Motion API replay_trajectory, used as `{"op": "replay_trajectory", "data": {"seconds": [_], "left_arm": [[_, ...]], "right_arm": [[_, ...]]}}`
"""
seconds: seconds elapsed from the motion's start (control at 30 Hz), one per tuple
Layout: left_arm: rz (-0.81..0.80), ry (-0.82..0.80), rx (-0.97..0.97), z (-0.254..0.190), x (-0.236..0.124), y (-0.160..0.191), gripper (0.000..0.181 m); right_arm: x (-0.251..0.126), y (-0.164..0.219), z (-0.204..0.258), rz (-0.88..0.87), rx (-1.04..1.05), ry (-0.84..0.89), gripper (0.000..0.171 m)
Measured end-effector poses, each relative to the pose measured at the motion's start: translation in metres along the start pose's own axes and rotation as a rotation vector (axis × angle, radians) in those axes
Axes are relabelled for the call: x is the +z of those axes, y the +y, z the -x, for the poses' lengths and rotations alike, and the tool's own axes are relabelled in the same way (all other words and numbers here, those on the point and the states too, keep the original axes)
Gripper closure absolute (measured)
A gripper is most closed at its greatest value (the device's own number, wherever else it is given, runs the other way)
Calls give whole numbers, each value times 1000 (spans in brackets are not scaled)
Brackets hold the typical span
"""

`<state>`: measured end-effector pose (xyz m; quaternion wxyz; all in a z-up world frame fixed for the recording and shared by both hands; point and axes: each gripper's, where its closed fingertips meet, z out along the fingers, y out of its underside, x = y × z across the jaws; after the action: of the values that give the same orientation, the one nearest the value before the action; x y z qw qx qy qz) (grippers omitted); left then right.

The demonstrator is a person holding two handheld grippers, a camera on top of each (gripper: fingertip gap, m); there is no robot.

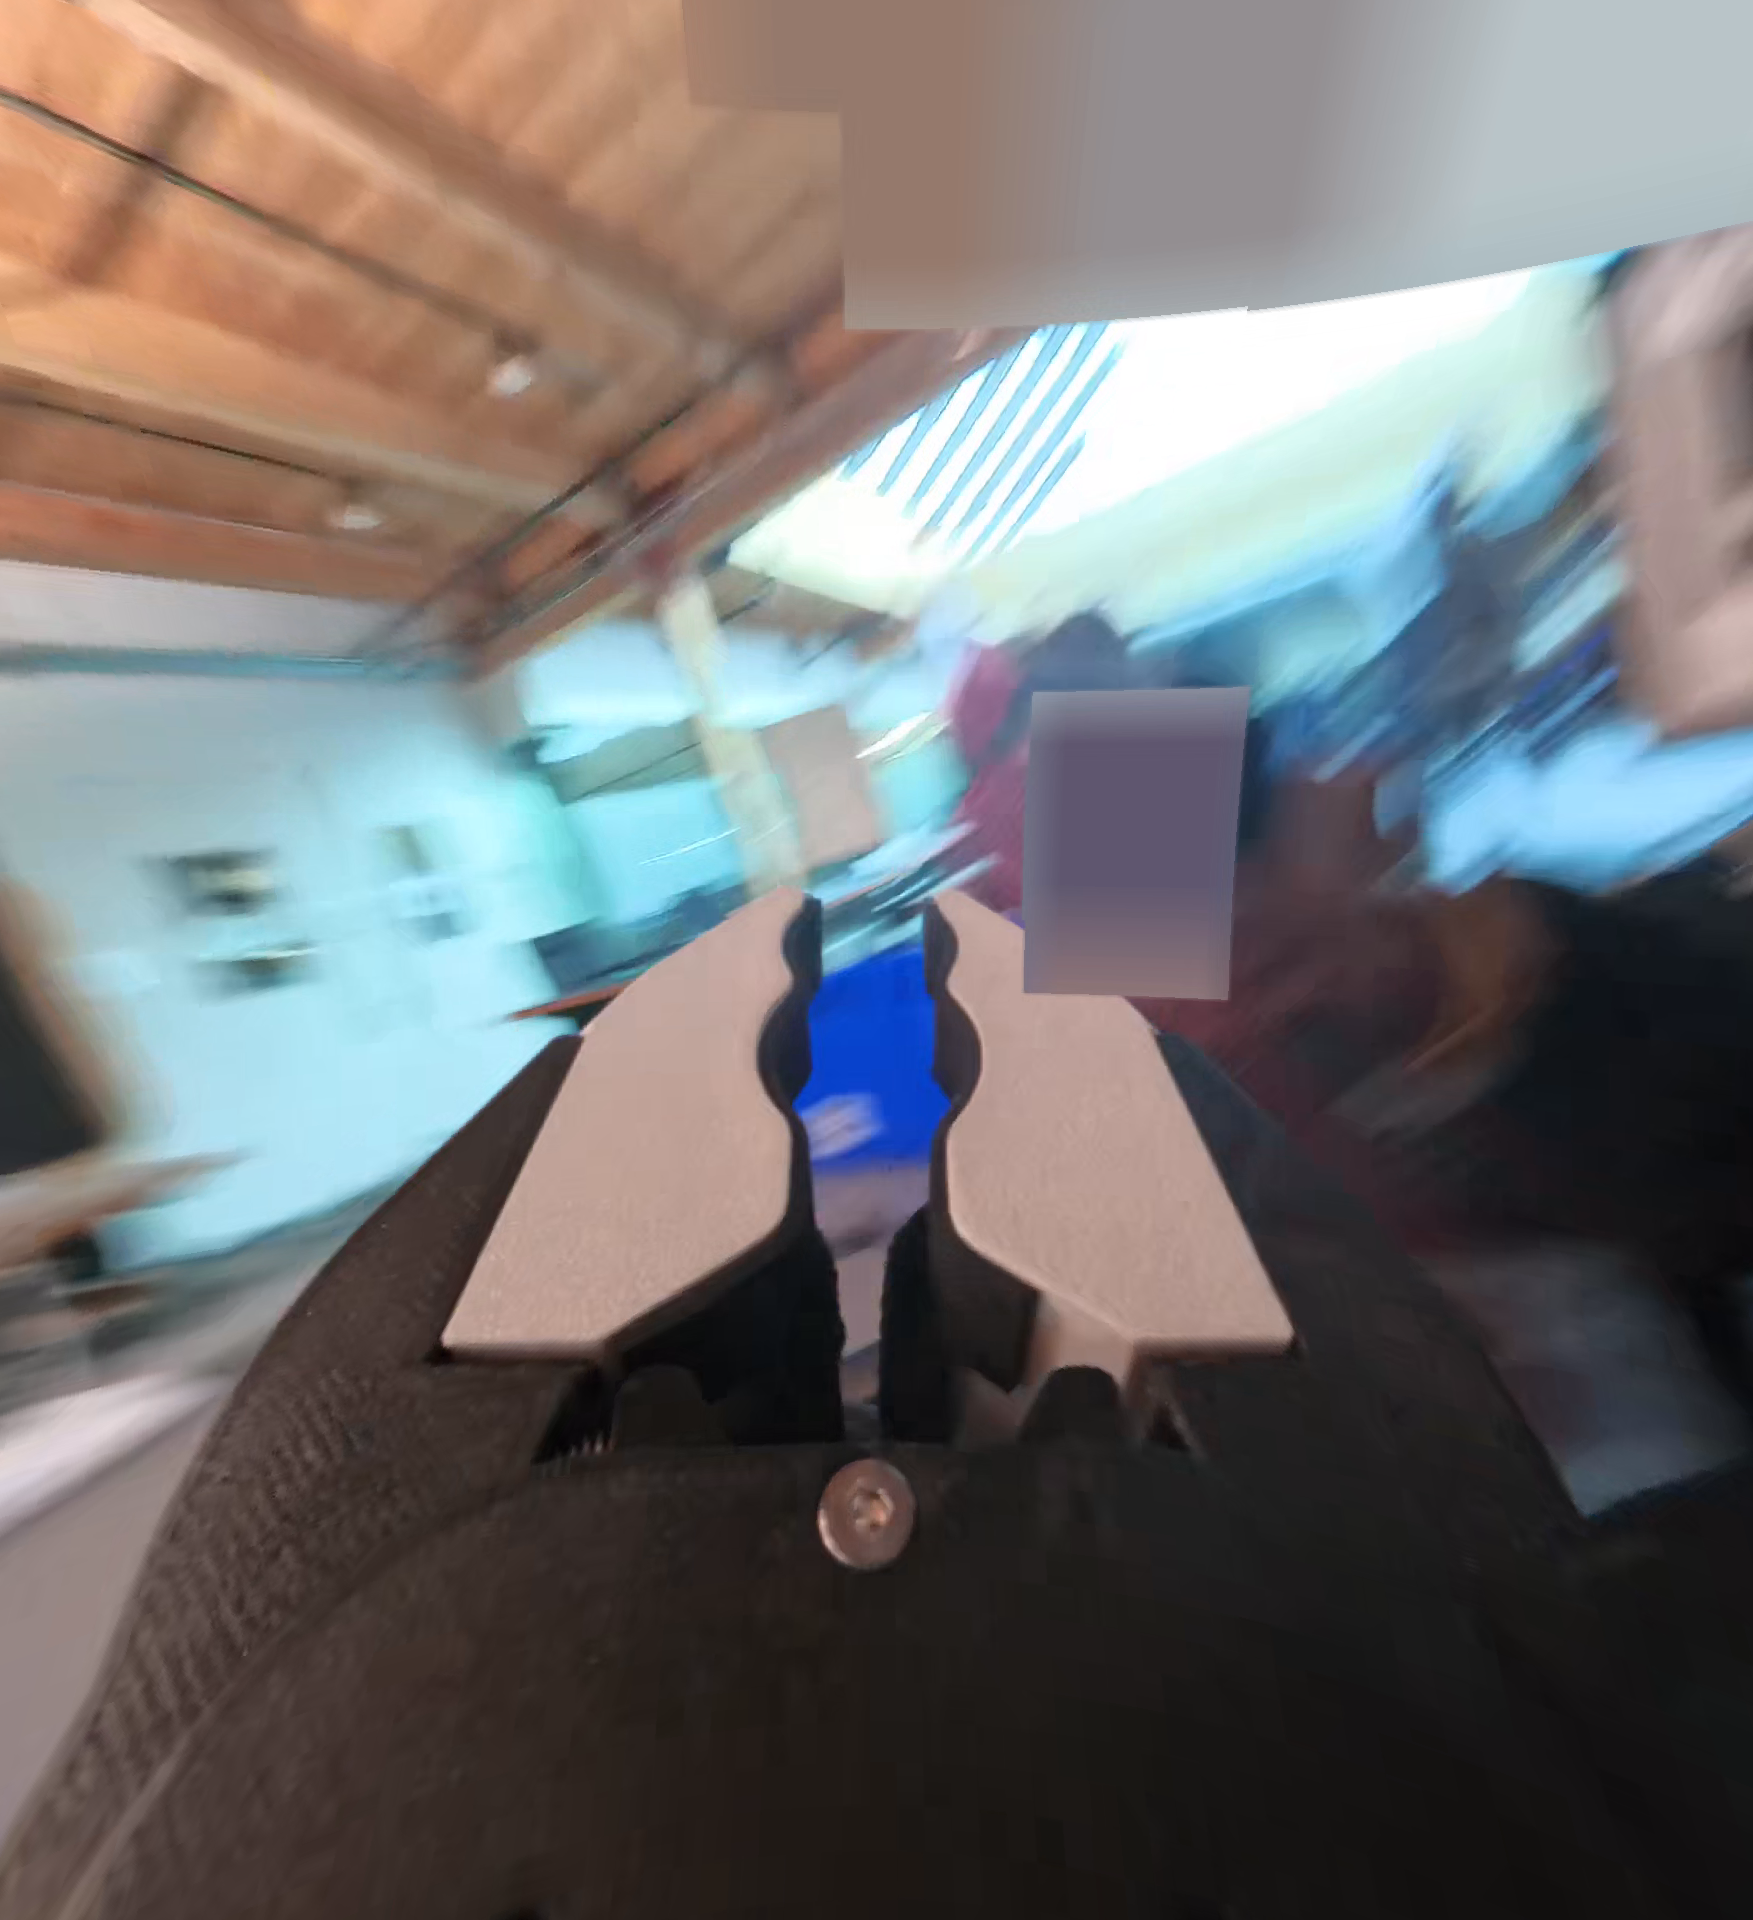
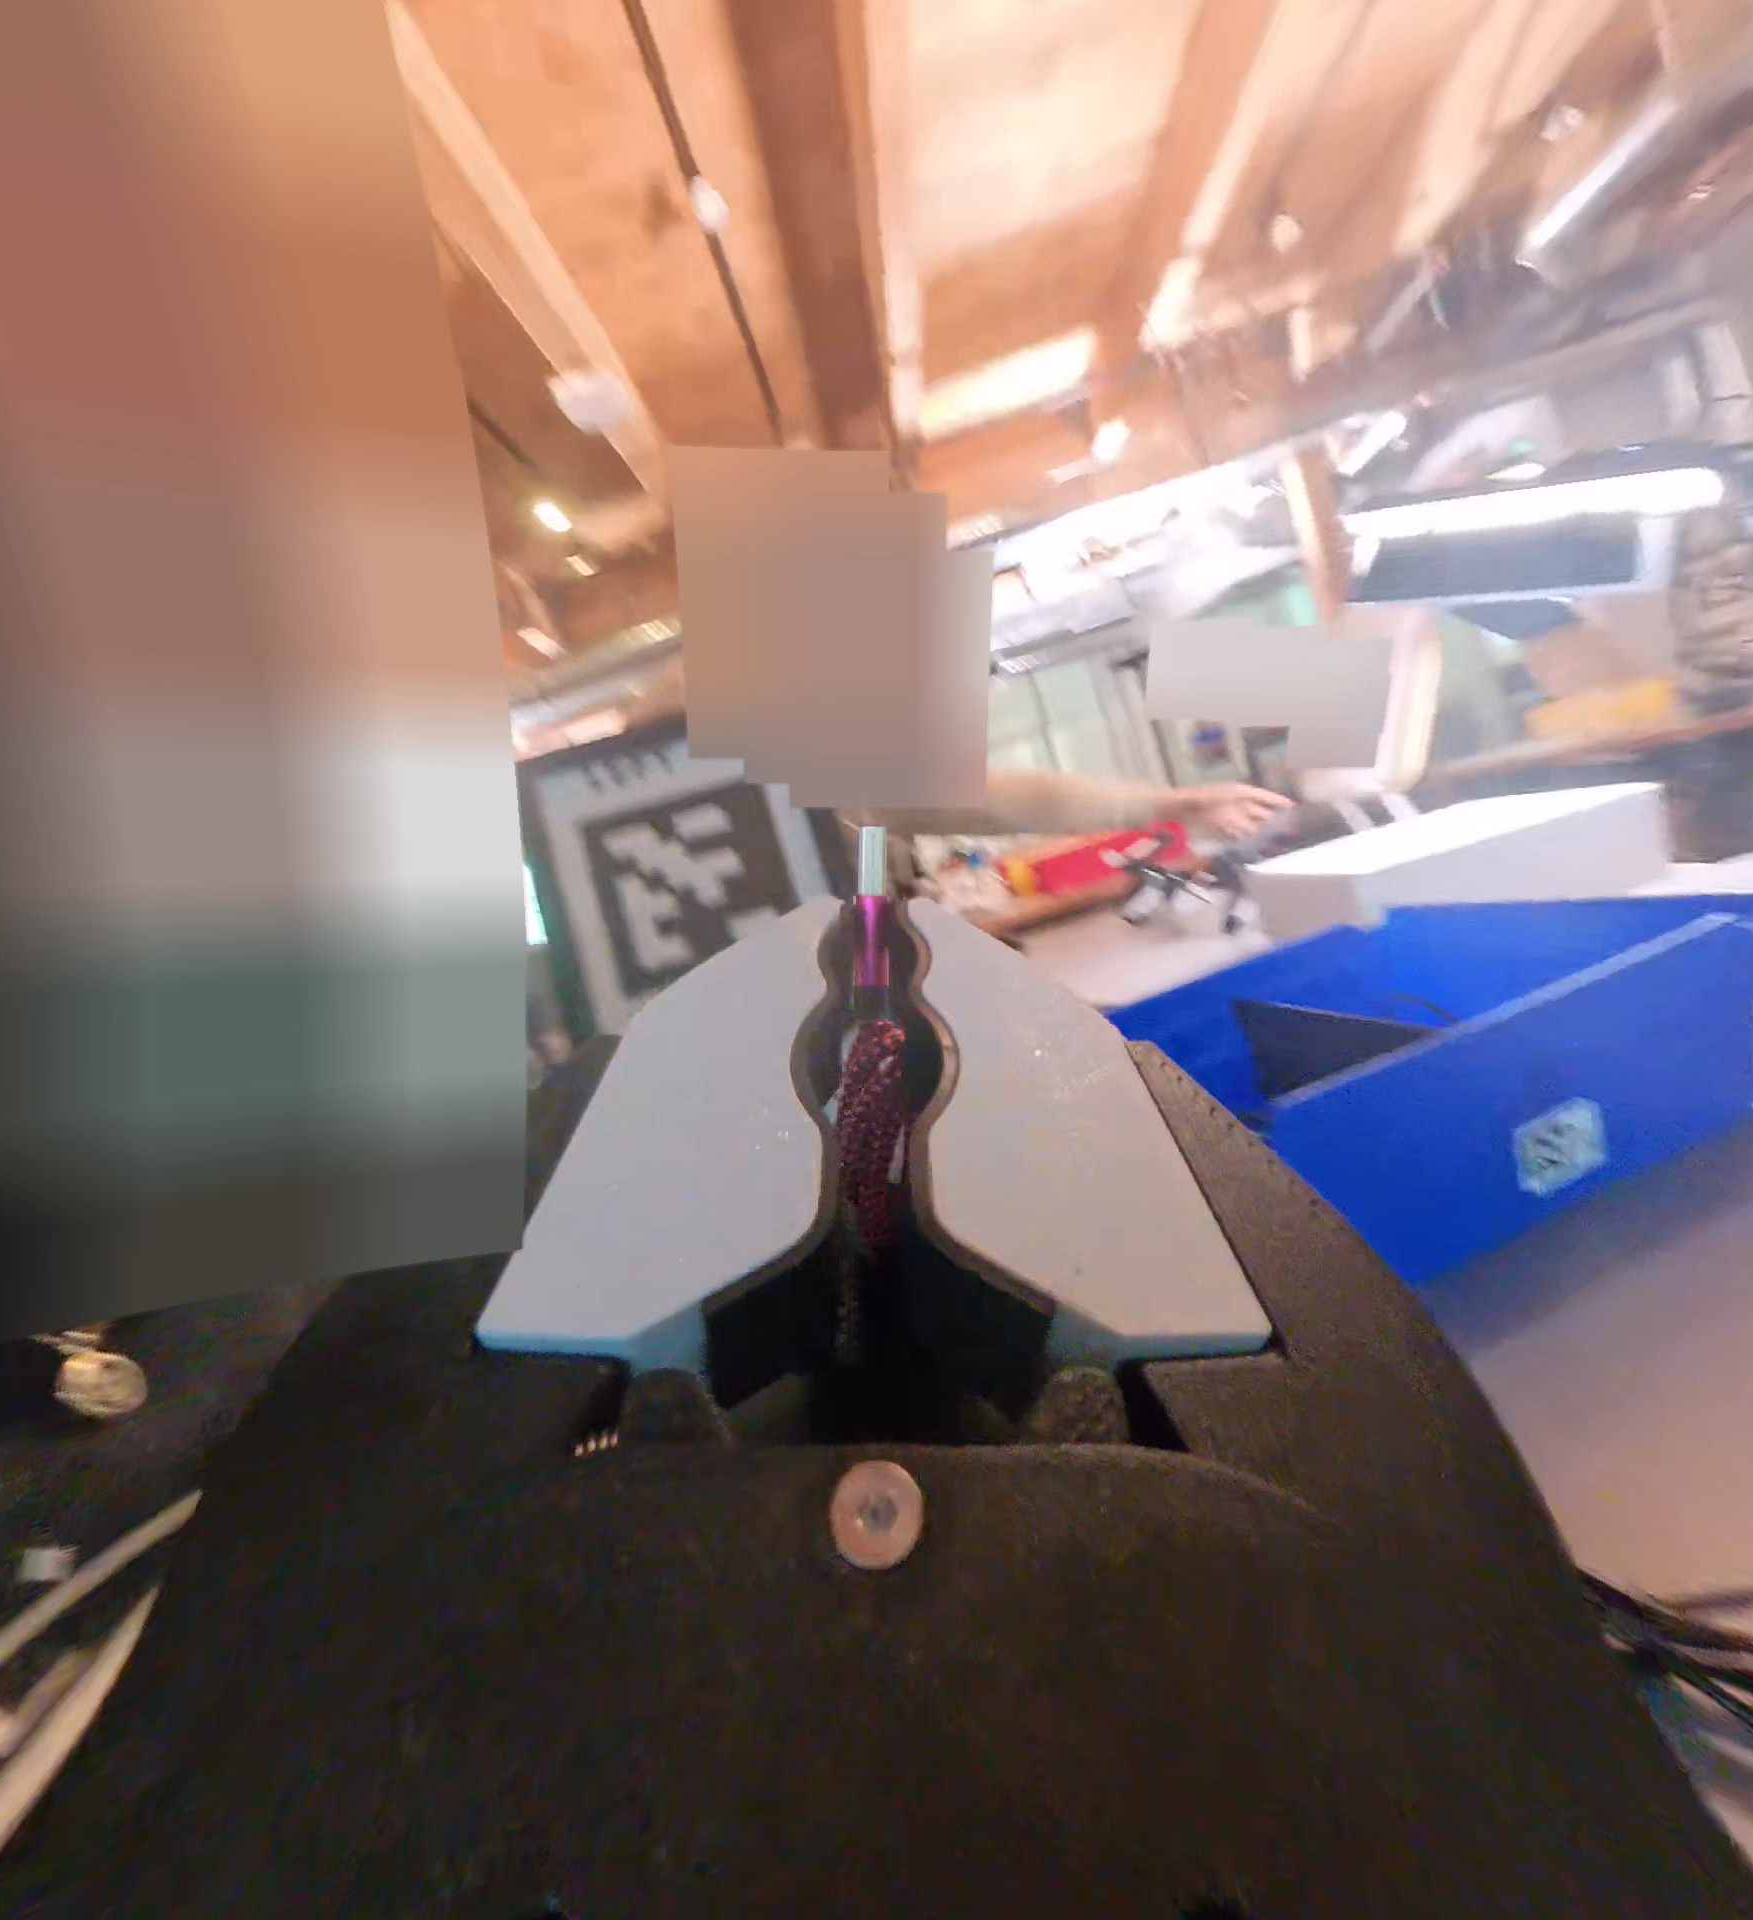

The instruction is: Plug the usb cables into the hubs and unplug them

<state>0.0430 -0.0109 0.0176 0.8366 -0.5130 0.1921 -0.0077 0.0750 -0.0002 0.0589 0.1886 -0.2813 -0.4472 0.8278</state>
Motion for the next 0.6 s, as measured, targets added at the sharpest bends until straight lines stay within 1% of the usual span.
{"op": "replay_trajectory", "data": {"seconds": [0.03, 0.07, 0.13, 0.2, 0.27, 0.37, 0.47, 0.53, 0.57, 0.6], "left_arm": [[-33, 40, -87, -5, 0, -7, 163], [-36, 61, -176, -6, 0, -10, 162], [20, 90, -317, -8, 4, -5, 156], [51, 150, -384, -17, 8, -2, 155], [90, 174, -372, -26, 10, 4, 159], [114, 187, -300, -34, 11, 9, 173], [188, 193, -309, -31, 10, 16, 175], [262, 197, -294, -29, 8, 24, 176], [301, 202, -263, -29, 7, 29, 176], [340, 209, -233, -30, 6, 33, 176]], "right_arm": [[1, 6, -5, 36, -66, 55, 166], [2, 9, -10, 65, -135, 104, 166], [3, 15, -13, 106, -250, 162, 167], [7, 21, -13, 125, -314, 184, 166], [11, 27, -11, 134, -349, 183, 166], [14, 38, -8, 162, -353, 158, 166], [12, 41, -11, 199, -378, 170, 166], [9, 45, -15, 290, -415, 171, 165], [7, 49, -17, 362, -425, 173, 156], [3, 53, -20, 442, -429, 182, 142]]}}
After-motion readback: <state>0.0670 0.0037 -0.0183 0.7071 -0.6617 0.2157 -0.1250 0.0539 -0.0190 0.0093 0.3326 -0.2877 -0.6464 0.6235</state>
